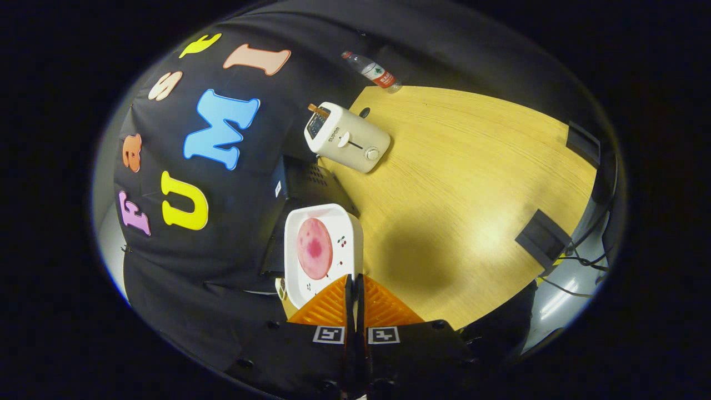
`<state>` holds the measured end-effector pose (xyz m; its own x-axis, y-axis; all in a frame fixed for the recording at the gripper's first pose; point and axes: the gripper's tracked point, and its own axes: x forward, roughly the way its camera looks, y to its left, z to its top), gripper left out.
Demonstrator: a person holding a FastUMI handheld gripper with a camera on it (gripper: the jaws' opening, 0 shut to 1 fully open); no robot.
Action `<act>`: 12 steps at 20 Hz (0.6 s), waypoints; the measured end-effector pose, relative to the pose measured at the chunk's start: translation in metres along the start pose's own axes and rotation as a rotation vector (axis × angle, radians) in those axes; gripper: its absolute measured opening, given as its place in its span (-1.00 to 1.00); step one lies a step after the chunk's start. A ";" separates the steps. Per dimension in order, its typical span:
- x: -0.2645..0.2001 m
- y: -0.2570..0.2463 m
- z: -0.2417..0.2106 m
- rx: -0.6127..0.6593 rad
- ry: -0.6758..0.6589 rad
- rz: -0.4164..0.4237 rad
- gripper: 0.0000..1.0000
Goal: Open the toaster oven, put the food inside, and close the toaster oven door.
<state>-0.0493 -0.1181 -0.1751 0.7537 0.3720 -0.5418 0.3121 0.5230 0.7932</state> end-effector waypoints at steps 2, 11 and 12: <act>0.003 0.015 -0.014 0.006 0.010 0.027 -0.97; 0.049 0.053 -0.062 -0.038 0.085 0.038 -0.97; 0.058 0.057 -0.063 -0.039 0.091 0.041 -0.97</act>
<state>-0.0242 -0.0179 -0.1792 0.7090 0.4608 -0.5339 0.2584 0.5346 0.8046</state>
